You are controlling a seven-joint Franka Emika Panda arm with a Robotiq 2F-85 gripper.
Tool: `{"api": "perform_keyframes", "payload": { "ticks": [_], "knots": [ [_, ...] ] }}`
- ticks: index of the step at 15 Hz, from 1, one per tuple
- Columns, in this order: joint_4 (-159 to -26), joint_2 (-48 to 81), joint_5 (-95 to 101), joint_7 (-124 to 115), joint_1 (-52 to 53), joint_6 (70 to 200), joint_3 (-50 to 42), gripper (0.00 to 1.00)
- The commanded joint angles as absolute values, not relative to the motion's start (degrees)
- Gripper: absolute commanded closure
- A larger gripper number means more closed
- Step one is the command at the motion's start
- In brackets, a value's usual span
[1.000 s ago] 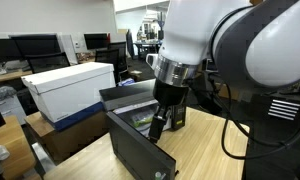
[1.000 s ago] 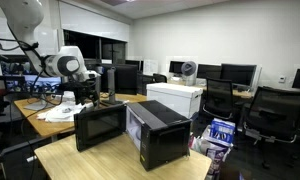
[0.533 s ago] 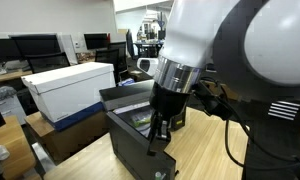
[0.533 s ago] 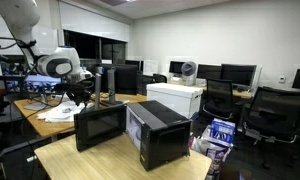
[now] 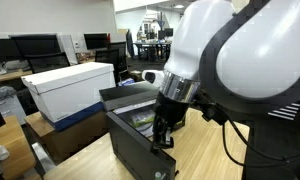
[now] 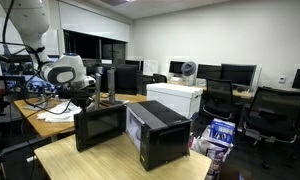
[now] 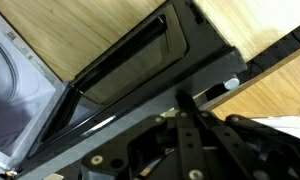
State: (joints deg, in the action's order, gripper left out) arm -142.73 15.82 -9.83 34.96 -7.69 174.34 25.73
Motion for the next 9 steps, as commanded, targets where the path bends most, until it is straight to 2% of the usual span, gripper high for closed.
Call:
{"api": "perform_keyframes", "payload": {
  "ticks": [1, 6, 9],
  "knots": [
    [-142.82, 18.21, -11.12, 37.88, -10.28, 179.63, 30.56, 0.97],
    [-142.46, 20.56, -9.2, 37.03, -11.4, 181.64, 33.97, 0.98],
    [-142.11, 22.53, -2.55, 31.46, -7.99, 181.21, 27.05, 0.97]
  ]
}}
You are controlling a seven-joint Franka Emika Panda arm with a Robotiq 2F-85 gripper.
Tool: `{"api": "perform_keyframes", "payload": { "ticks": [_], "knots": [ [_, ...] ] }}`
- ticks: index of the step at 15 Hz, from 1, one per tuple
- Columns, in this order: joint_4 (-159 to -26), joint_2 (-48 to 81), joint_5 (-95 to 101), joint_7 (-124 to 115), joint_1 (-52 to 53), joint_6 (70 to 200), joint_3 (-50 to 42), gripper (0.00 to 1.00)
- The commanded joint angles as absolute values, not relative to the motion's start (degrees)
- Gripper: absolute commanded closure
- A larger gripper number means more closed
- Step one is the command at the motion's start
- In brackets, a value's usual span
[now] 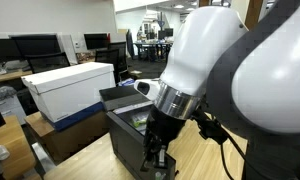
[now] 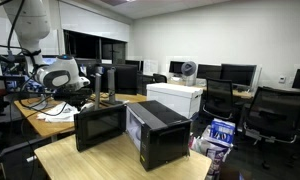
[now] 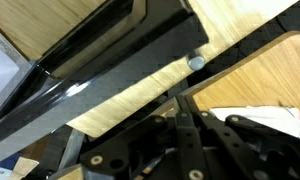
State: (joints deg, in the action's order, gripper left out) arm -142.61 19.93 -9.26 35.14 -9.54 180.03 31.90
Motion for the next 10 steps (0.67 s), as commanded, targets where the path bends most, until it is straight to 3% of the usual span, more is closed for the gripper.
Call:
{"api": "perform_keyframes", "payload": {
  "ticks": [1, 10],
  "knots": [
    [-141.77, 23.03, -0.81, 30.74, -6.78, 181.01, 24.63, 0.97],
    [-135.22, 27.53, 7.82, 16.61, 10.18, 187.87, -5.9, 0.97]
  ]
}}
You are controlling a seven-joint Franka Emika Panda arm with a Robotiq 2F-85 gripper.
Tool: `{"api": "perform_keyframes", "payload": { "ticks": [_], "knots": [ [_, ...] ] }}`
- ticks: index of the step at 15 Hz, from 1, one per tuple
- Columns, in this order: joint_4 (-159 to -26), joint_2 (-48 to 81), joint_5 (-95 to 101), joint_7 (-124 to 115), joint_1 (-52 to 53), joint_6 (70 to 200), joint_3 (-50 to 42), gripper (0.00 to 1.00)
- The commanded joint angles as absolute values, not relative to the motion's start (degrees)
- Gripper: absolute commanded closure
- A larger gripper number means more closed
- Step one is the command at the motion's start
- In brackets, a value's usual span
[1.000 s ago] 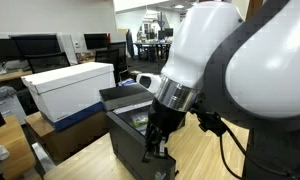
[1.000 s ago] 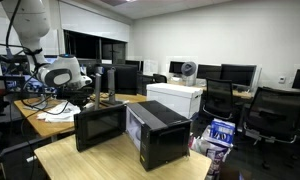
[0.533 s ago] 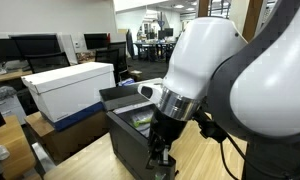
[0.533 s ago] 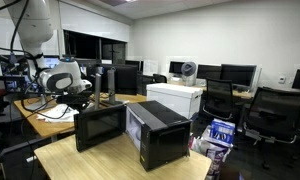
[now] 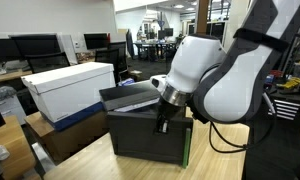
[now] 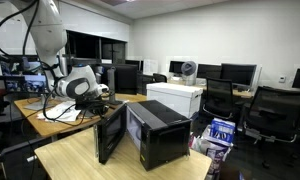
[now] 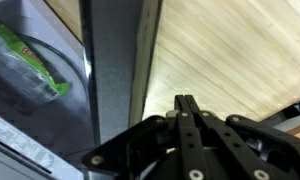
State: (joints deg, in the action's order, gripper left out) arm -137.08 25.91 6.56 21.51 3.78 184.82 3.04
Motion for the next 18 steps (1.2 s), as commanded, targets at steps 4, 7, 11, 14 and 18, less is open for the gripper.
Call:
{"api": "perform_keyframes", "payload": {
  "ticks": [4, 7, 11, 14, 18],
  "knots": [
    [-131.39, 31.85, 0.75, 13.95, 21.71, 189.47, -22.81, 0.97],
    [-127.25, 36.45, 0.08, 7.76, 24.62, 188.25, -30.59, 0.98],
    [-125.56, 38.19, -2.12, 2.7, 26.18, 186.43, -33.48, 0.98],
    [-128.6, 33.6, 0.79, 2.83, 25.59, 180.28, -29.54, 0.98],
    [-132.13, 26.66, 3.57, 0.44, 23.69, 169.49, -21.88, 0.98]
  ]
}}
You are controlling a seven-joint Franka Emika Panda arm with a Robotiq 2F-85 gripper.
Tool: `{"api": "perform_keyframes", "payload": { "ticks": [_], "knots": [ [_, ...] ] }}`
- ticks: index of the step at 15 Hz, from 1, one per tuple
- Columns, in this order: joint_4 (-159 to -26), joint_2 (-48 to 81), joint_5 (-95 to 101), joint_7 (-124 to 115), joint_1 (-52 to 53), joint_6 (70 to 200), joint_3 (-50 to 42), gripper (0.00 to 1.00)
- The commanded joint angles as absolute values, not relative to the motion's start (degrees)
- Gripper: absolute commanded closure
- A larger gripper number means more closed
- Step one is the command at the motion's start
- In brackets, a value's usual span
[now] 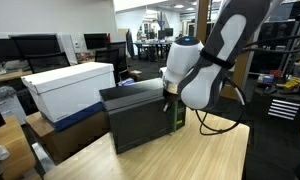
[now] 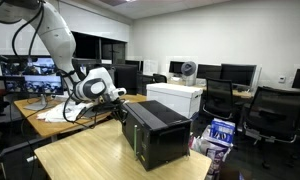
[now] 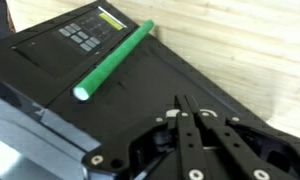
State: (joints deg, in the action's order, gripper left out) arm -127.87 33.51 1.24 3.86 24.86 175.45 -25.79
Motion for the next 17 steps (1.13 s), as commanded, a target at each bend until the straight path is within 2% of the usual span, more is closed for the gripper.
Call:
{"api": "perform_keyframes", "payload": {
  "ticks": [1, 2, 3, 8, 12, 14, 15, 16, 17],
  "knots": [
    [-132.03, 25.56, 3.26, -2.07, 23.24, 166.38, -20.33, 0.73],
    [-131.58, 25.31, 3.01, -6.14, 23.67, 164.91, -20.32, 0.72],
    [-130.82, 25.04, 3.23, -10.28, 24.05, 162.66, -20.5, 0.66],
    [-129.41, 22.7, 2.57, -23.78, 20.5, 155.1, -17.6, 0.32],
    [-131.48, 19.27, 0.78, -20.2, 14.7, 152.38, -10.09, 0.05],
    [-128.97, 22.24, 3.54, -23.45, 14.42, 153.45, -9.94, 0.0],
    [-129.16, 21.94, 3.5, -23.4, 13.93, 153.32, -9.03, 0.11],
    [-129.06, 22.02, 3.59, -23.44, 13.89, 153.32, -8.96, 0.02],
    [-128.85, 22.27, 3.62, -23.42, 13.76, 153.33, -9.01, 0.0]
  ]
}}
